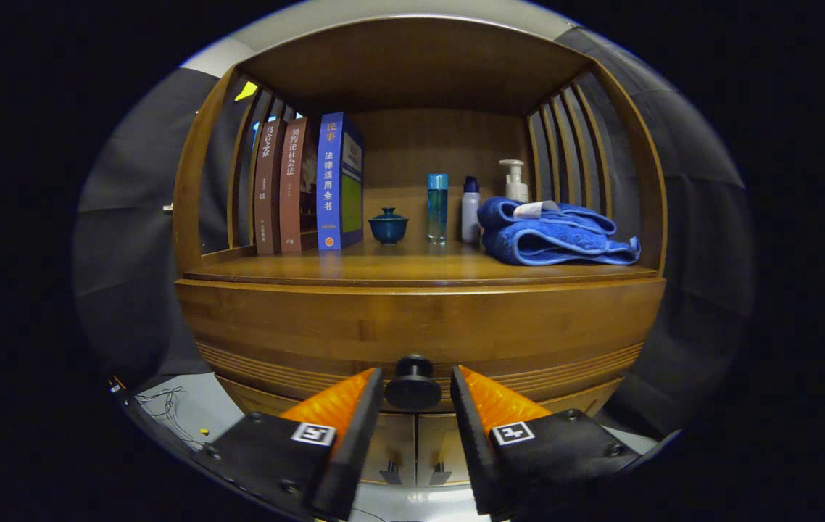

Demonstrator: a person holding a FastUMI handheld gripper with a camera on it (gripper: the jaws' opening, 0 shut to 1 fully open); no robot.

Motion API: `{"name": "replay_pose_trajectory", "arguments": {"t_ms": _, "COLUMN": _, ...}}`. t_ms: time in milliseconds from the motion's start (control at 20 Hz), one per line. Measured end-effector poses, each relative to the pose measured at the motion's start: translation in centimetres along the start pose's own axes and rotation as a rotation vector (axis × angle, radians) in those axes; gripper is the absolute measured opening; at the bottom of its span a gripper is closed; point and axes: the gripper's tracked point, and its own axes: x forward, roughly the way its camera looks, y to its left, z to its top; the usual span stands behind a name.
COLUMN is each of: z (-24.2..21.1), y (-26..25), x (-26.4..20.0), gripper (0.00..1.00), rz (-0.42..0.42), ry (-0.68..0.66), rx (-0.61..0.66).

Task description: Pull open the drawer, take out the items inside it, and place them on the countertop above the cabinet.

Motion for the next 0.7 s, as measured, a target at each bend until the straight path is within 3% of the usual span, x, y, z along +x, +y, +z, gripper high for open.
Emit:
{"name": "replay_pose_trajectory", "arguments": {"t_ms": 350, "z": -0.3, "y": 0.1, "x": 0.2, "gripper": 0.39, "rz": 0.007, "ry": -0.002, "rx": -0.034}}
{"name": "replay_pose_trajectory", "arguments": {"t_ms": 700, "z": -0.9, "y": -0.3, "x": -3.8, "gripper": 0.39, "rz": -0.010, "ry": -0.002, "rx": 0.001}}
